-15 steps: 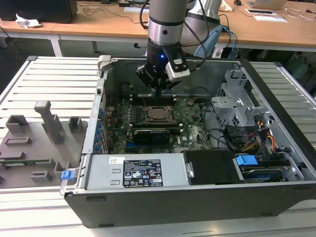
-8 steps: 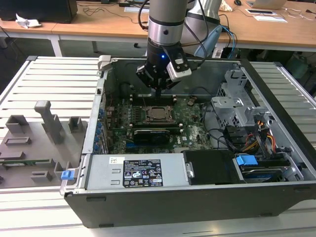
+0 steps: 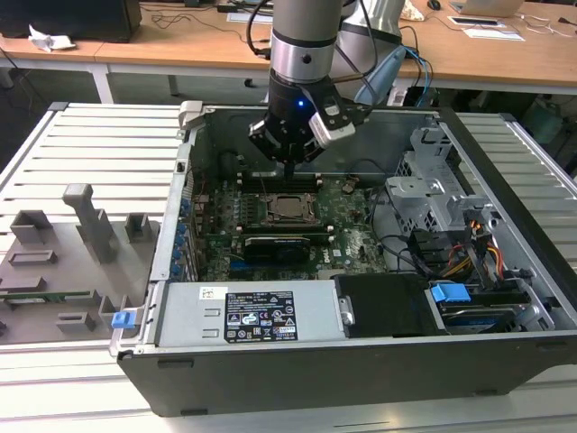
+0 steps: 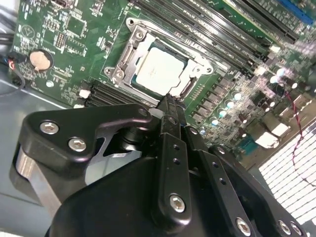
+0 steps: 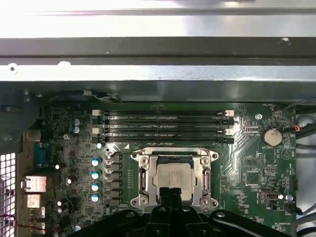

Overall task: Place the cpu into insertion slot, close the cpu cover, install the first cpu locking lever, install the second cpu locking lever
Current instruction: 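Install the first cpu locking lever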

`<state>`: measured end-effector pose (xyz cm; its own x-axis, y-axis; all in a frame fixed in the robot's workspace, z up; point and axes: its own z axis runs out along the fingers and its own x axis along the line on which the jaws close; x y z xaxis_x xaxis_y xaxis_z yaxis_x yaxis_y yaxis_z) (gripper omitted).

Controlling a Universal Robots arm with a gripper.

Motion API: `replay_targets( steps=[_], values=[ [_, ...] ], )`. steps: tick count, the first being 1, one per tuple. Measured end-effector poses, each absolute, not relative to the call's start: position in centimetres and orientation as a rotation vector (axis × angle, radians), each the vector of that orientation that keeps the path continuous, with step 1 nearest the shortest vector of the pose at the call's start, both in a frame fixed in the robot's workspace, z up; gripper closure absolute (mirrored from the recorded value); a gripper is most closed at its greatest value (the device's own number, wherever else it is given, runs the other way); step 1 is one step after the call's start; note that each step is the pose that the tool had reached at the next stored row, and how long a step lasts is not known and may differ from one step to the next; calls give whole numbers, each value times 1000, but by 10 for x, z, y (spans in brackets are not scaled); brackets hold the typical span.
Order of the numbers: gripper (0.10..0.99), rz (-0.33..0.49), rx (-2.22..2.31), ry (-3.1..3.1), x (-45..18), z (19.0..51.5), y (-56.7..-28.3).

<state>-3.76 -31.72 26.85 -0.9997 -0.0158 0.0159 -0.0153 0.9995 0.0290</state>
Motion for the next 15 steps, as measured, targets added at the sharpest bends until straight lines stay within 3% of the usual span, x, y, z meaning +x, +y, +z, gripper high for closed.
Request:
replay_targets(
  steps=[15],
  values=[
    [980, -46, 78, -3147, -72, 268, -318]
  ],
)
